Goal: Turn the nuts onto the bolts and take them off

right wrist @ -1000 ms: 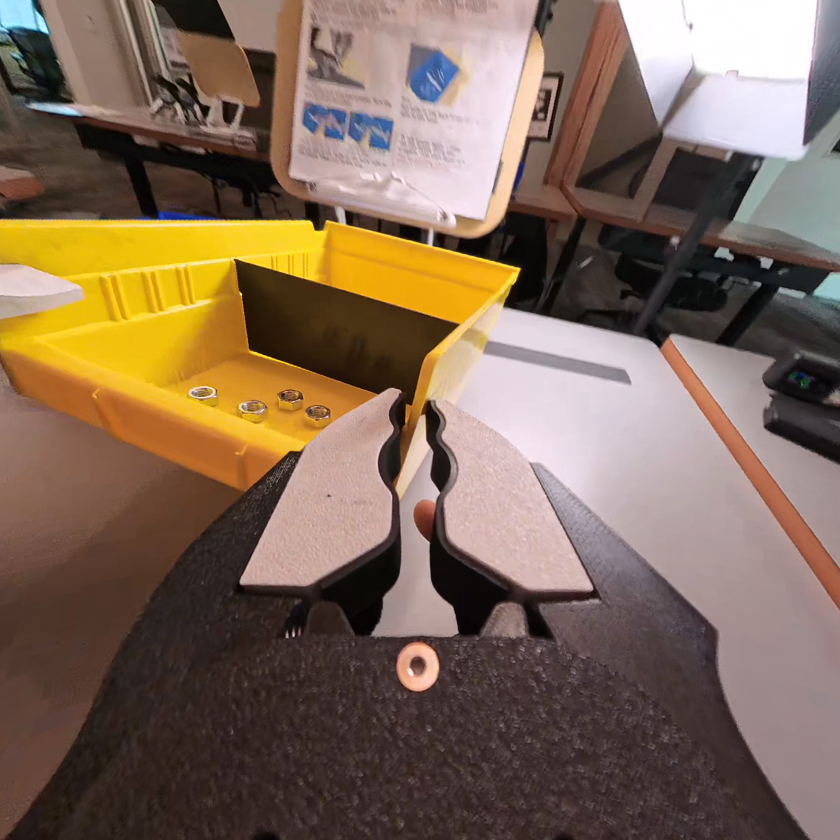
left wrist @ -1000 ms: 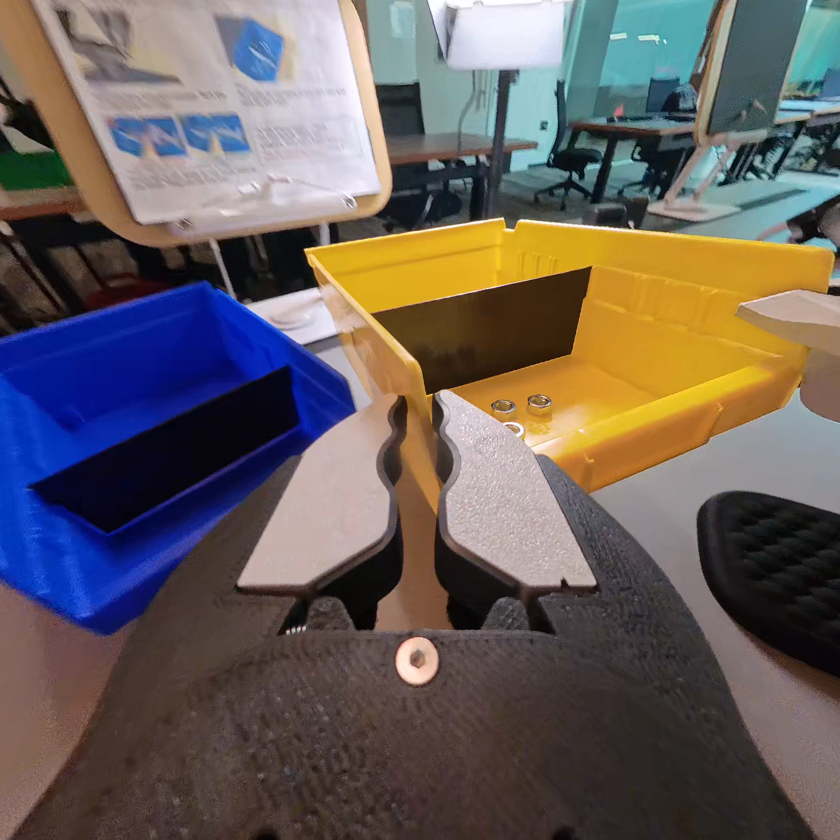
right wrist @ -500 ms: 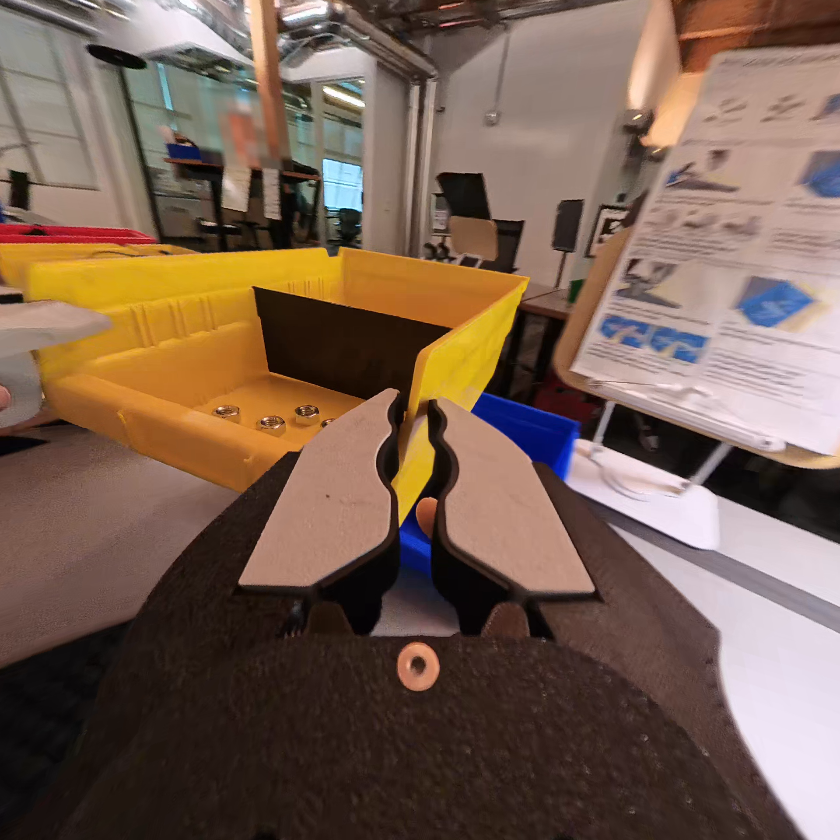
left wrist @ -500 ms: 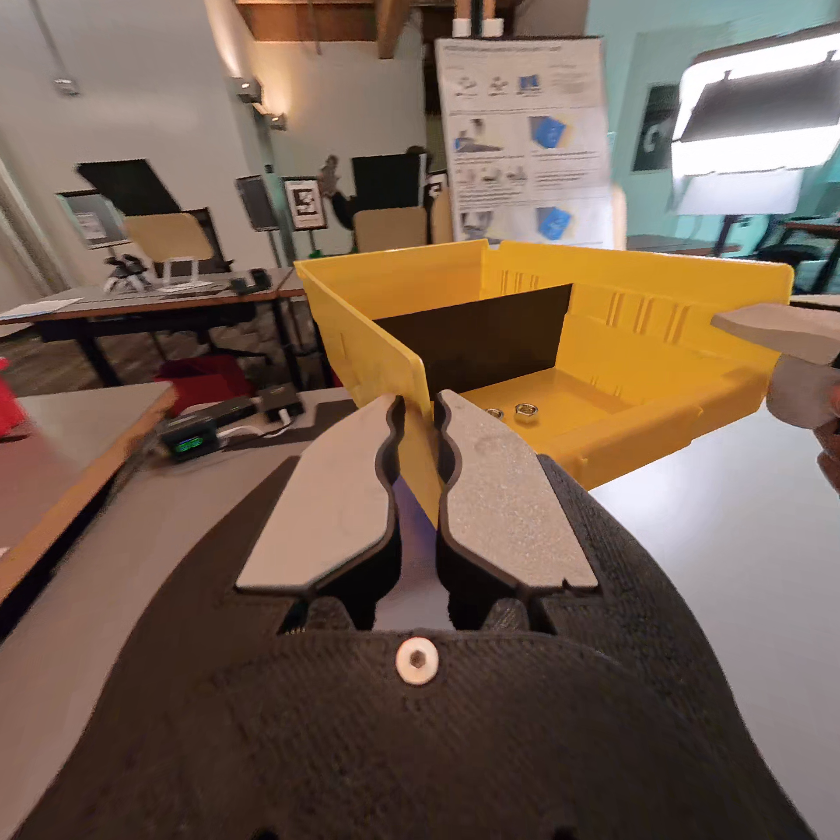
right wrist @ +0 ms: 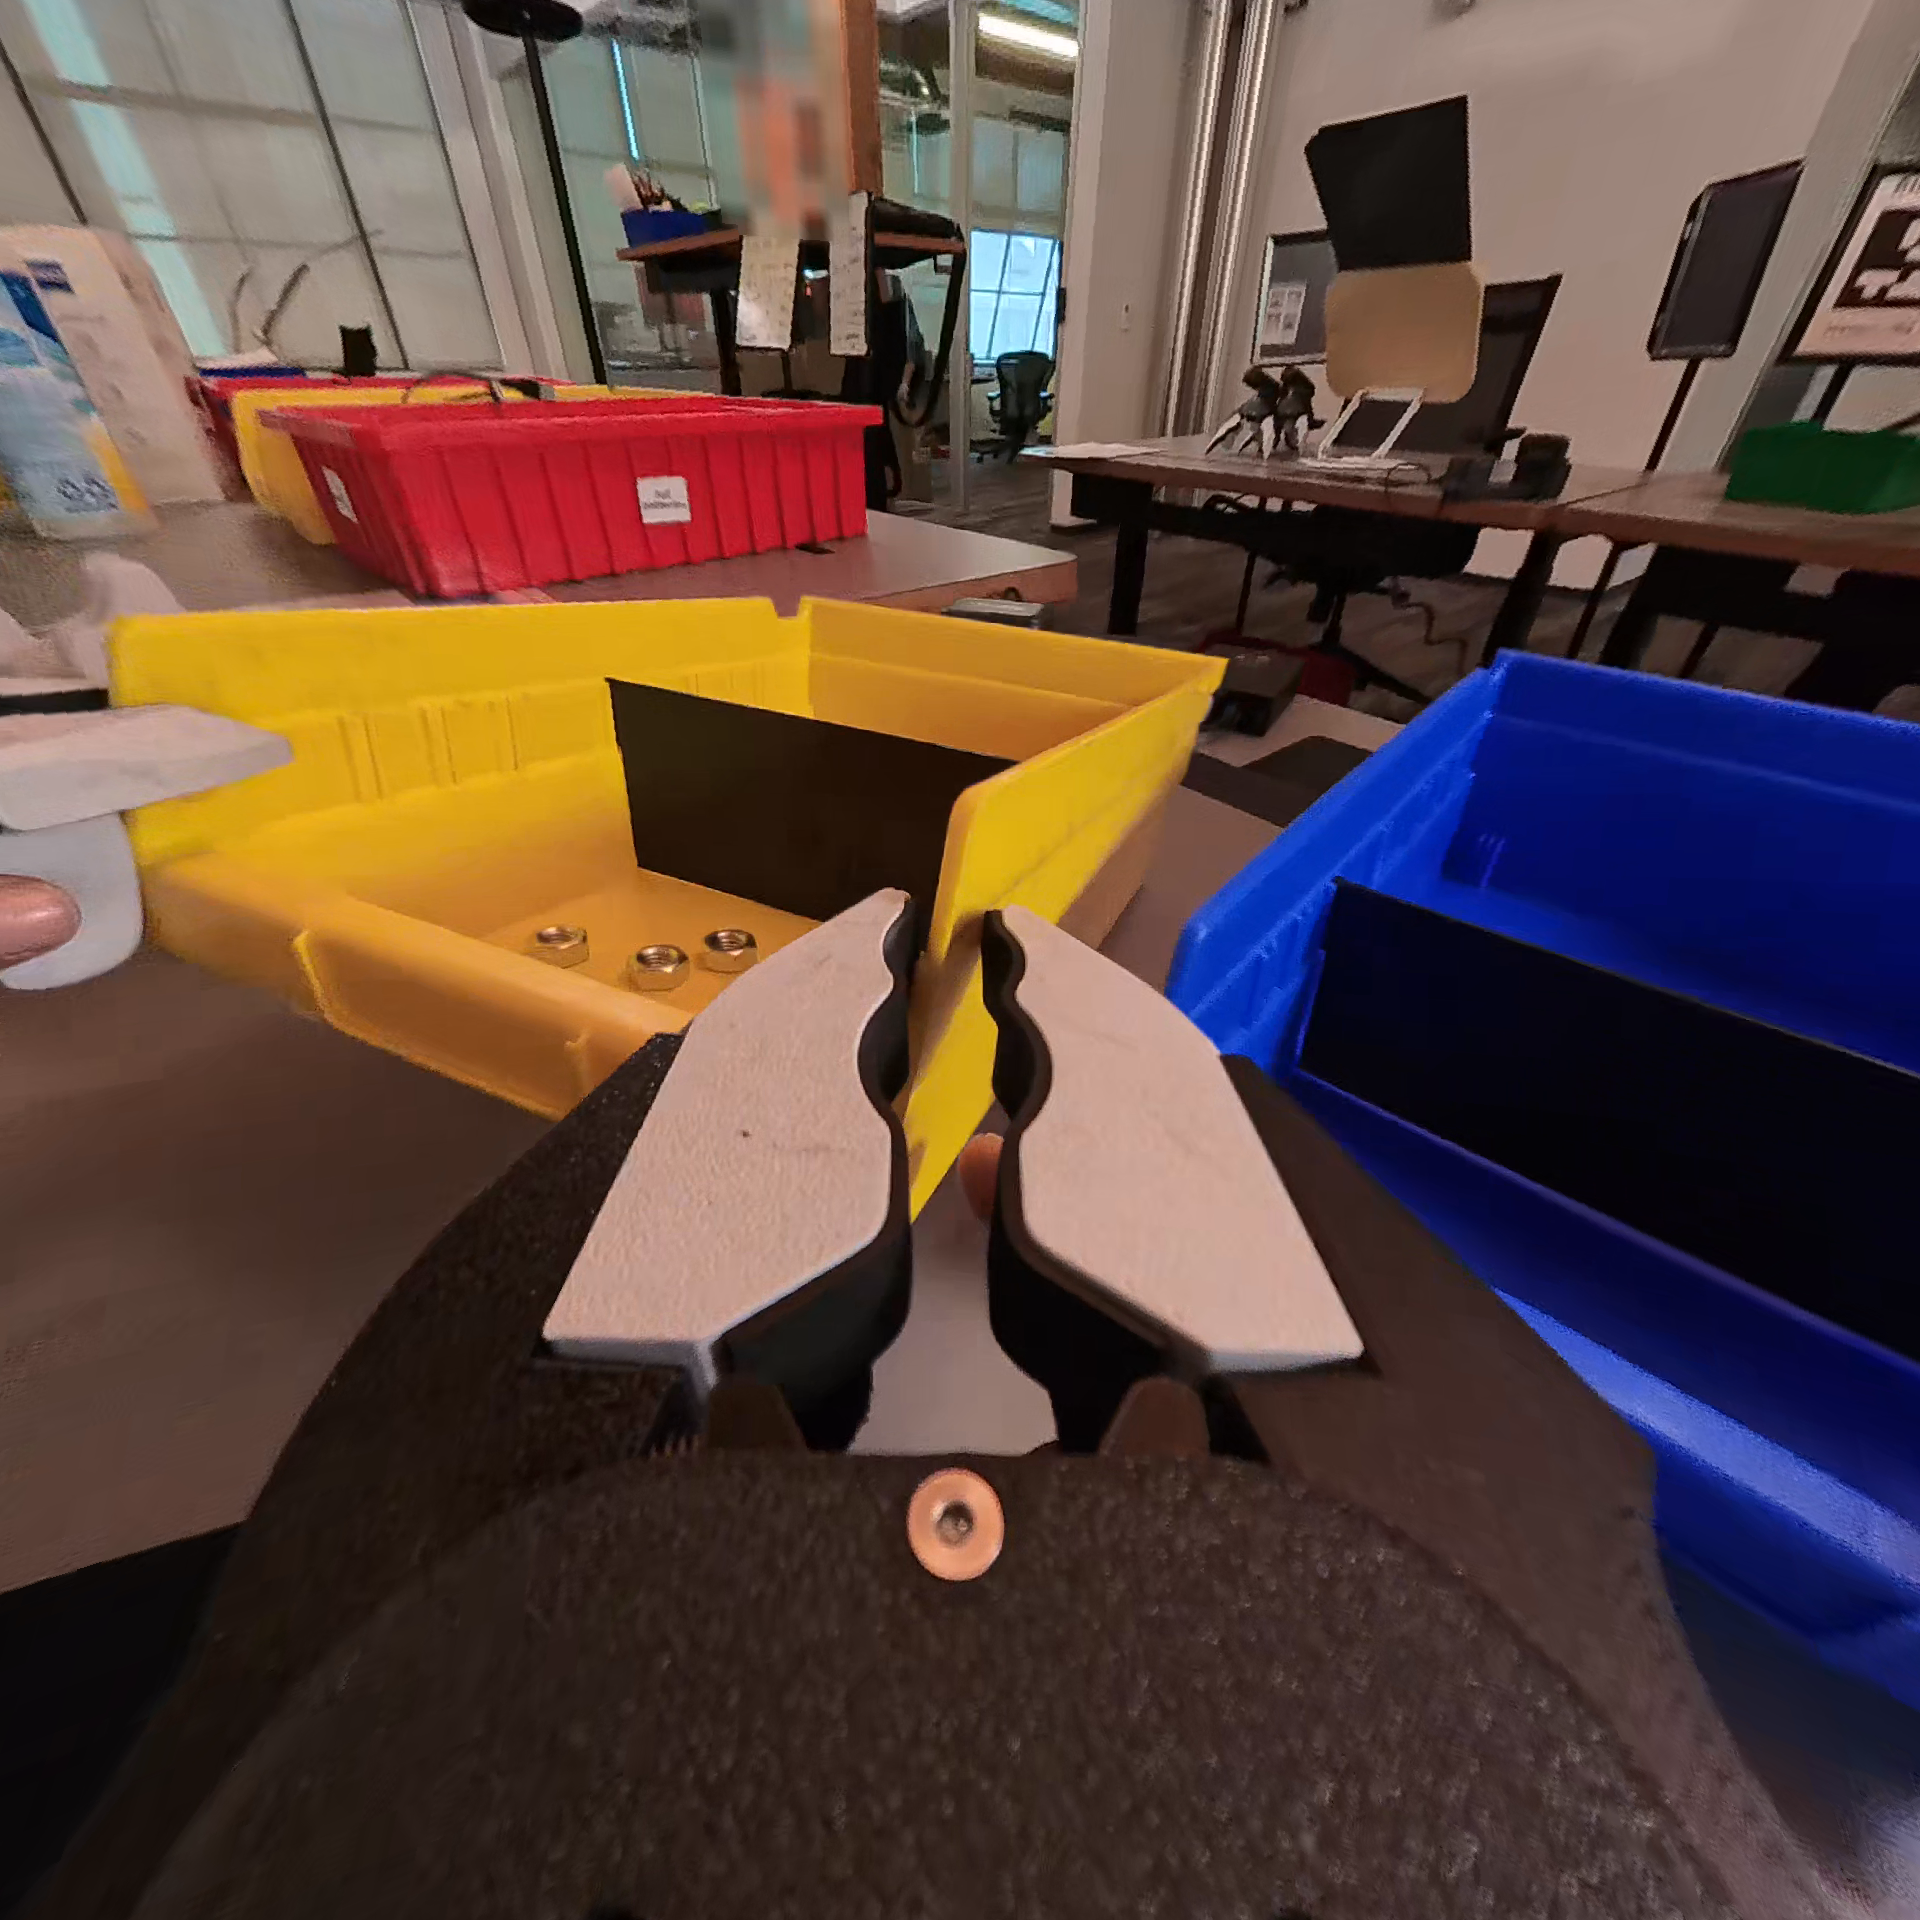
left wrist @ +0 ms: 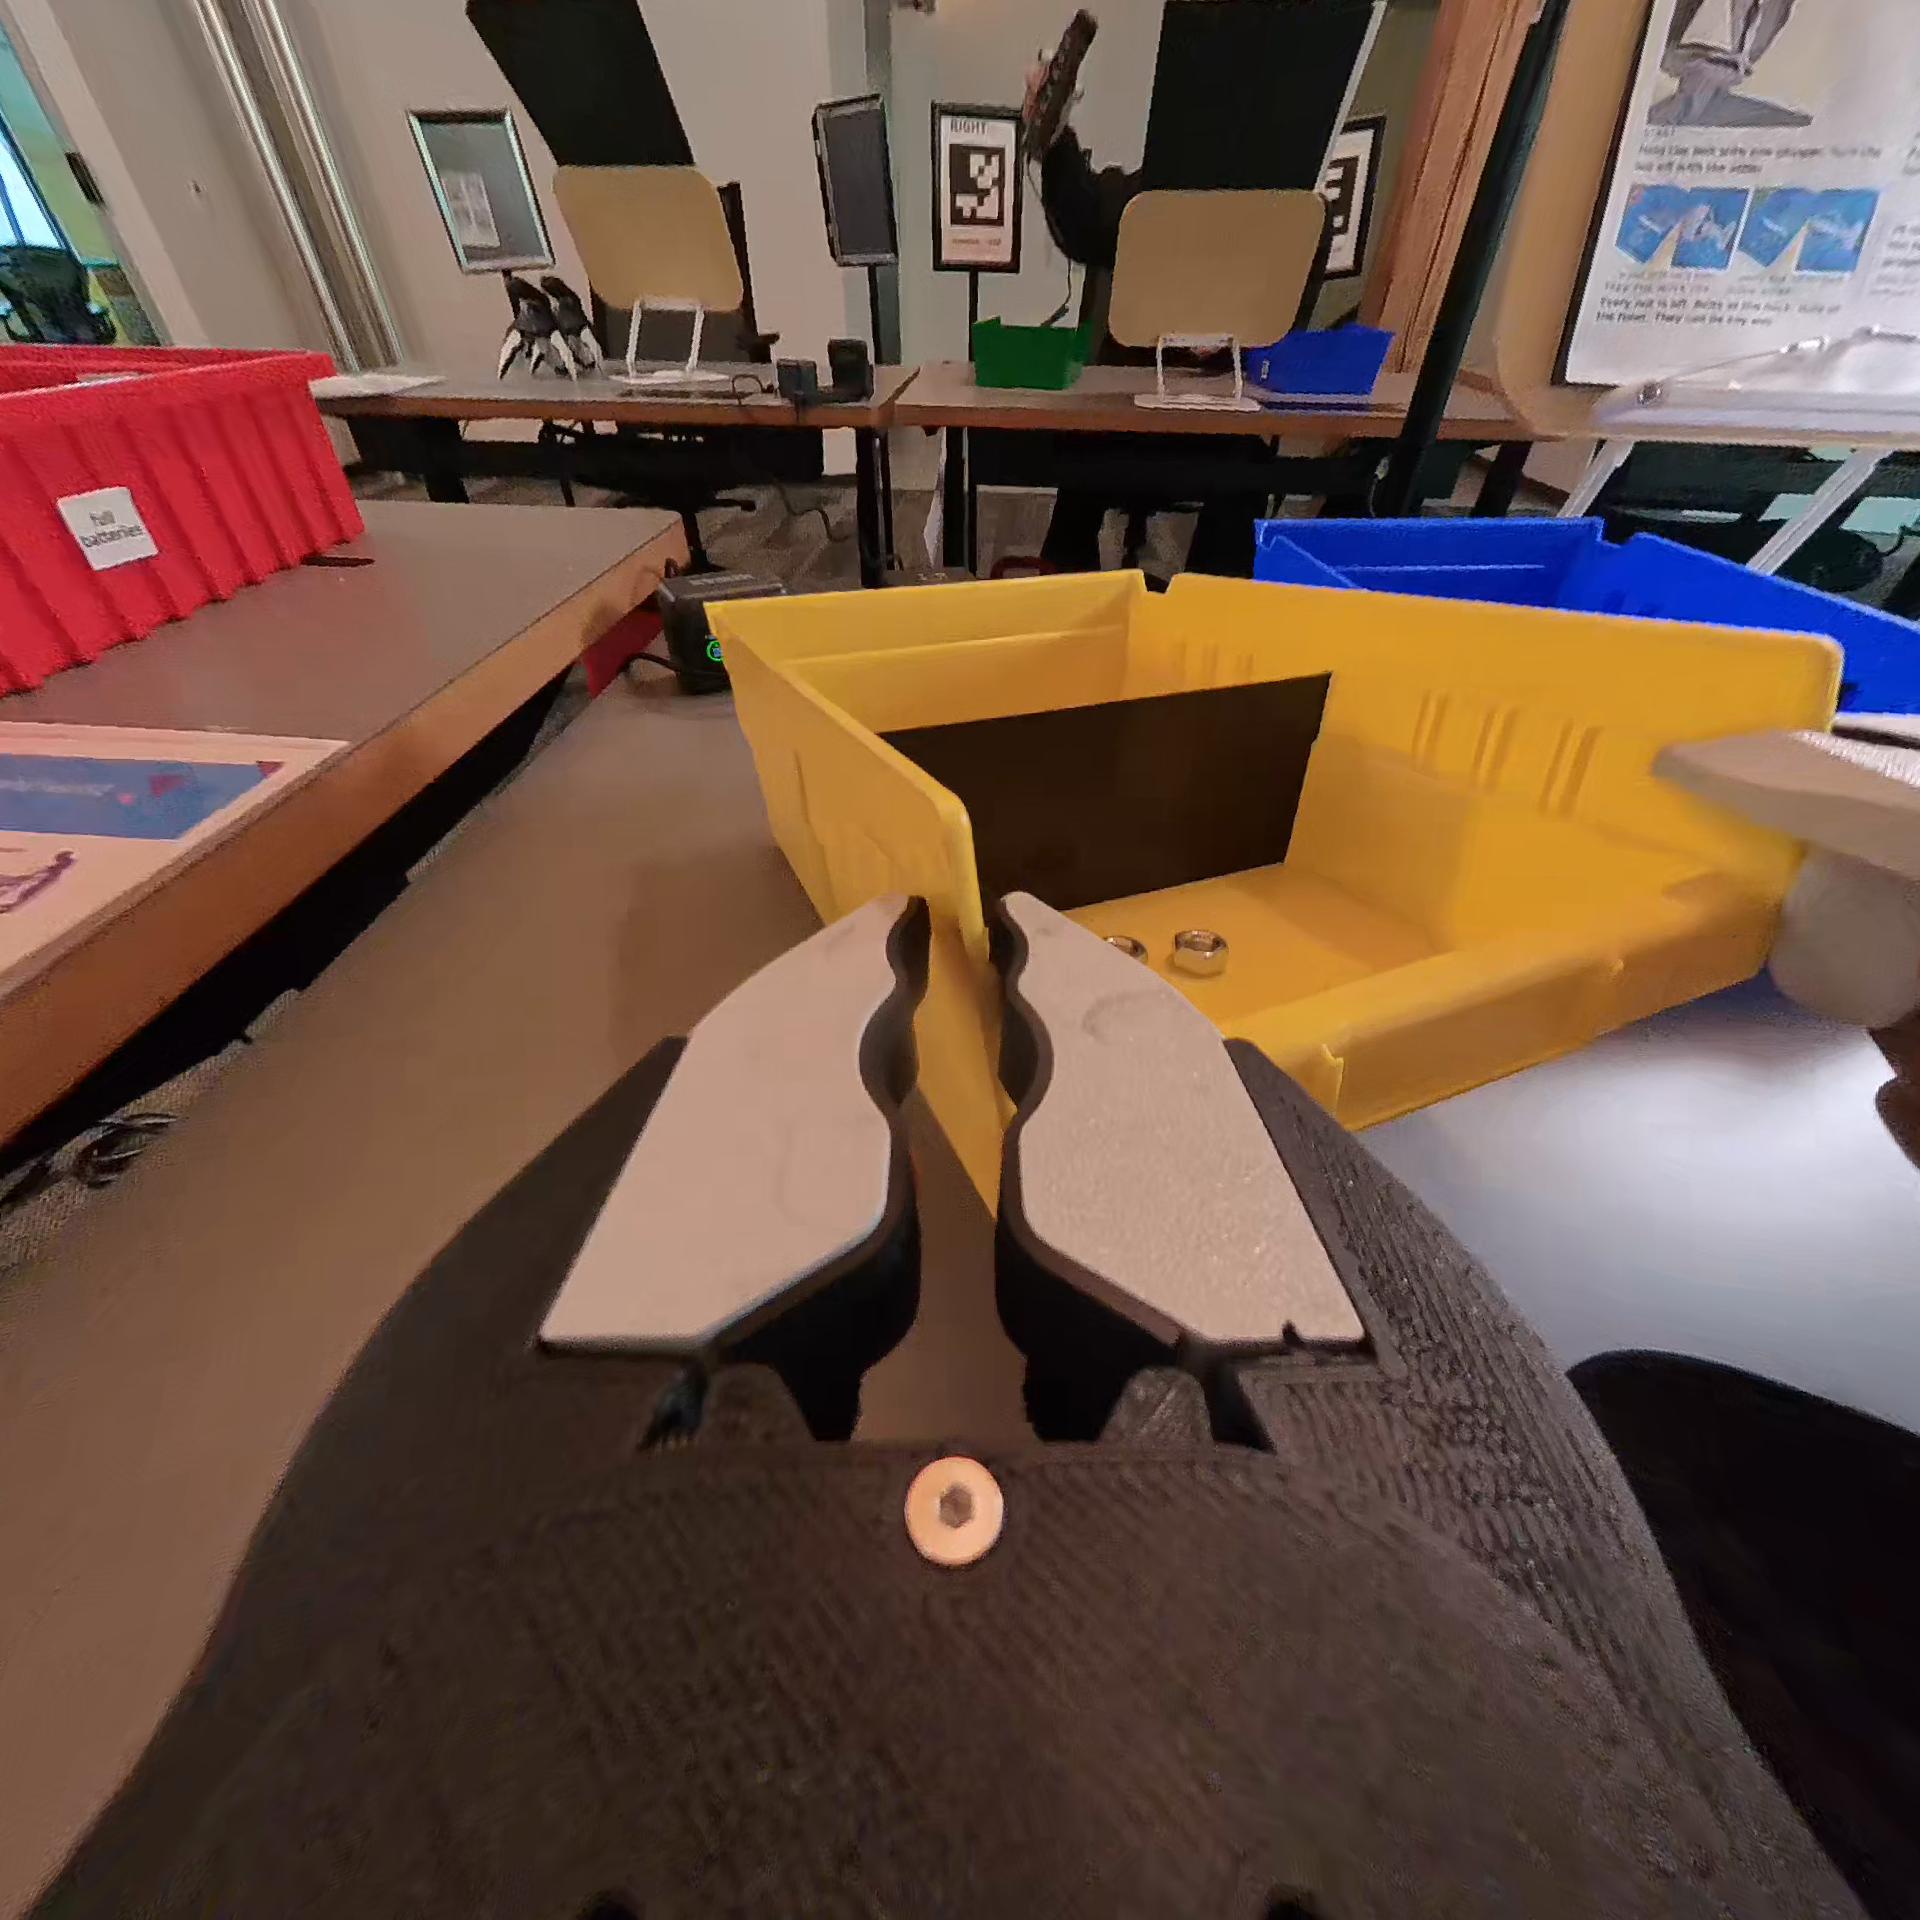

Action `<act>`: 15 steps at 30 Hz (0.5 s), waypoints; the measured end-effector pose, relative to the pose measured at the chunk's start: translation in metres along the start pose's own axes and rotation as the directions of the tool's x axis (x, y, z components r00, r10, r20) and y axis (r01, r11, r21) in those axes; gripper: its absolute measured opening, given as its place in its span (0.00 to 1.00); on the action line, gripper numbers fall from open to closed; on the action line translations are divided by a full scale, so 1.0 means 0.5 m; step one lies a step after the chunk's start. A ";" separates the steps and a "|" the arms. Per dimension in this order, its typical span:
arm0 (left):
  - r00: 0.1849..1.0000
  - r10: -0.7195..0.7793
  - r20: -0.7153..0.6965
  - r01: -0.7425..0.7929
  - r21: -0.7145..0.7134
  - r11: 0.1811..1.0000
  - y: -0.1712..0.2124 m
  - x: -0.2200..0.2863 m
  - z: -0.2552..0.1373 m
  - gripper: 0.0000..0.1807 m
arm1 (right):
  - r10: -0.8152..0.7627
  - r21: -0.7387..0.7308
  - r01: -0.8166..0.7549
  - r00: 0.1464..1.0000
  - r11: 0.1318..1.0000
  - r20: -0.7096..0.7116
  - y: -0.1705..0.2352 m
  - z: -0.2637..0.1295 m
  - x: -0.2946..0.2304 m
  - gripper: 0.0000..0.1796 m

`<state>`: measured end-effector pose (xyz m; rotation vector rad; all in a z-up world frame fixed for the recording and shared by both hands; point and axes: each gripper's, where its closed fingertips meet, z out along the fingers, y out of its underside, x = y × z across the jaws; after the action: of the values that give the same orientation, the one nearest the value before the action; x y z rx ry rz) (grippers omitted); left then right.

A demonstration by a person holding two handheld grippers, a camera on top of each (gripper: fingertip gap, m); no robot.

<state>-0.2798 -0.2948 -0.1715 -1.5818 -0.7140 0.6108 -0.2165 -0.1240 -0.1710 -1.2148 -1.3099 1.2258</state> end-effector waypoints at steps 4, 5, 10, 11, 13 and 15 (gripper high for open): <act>0.998 -0.045 -0.045 0.043 -0.040 0.998 0.058 0.025 0.027 0.08 | -0.060 -0.105 0.058 0.998 0.993 -0.017 0.061 0.006 0.034 0.06; 0.998 -0.050 -0.050 0.045 -0.095 0.994 0.079 0.028 0.036 0.08 | -0.069 -0.168 0.069 0.998 0.983 0.009 0.085 0.006 0.039 0.06; 0.995 -0.006 -0.100 -0.011 -0.160 0.987 0.074 0.039 0.044 0.17 | -0.144 -0.236 0.191 0.968 0.953 0.203 0.082 -0.045 0.050 0.12; 0.996 0.042 -0.075 -0.052 -0.140 0.989 0.053 0.032 0.036 0.18 | -0.166 -0.243 0.226 0.955 0.943 0.246 0.074 -0.062 0.059 0.14; 0.985 0.163 -0.048 -0.167 -0.092 0.982 0.004 0.030 0.014 0.19 | -0.205 -0.305 0.298 0.931 0.905 0.302 0.074 -0.093 0.100 0.18; 0.960 0.261 -0.106 -0.271 -0.095 0.958 -0.027 0.059 0.003 0.19 | -0.287 -0.384 0.409 0.896 0.828 0.338 0.089 -0.113 0.155 0.22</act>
<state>-0.2626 -0.2708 -0.1578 -1.8128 -0.4744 0.6991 -0.1628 -0.0425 -0.2117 -1.0638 -2.0040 0.8579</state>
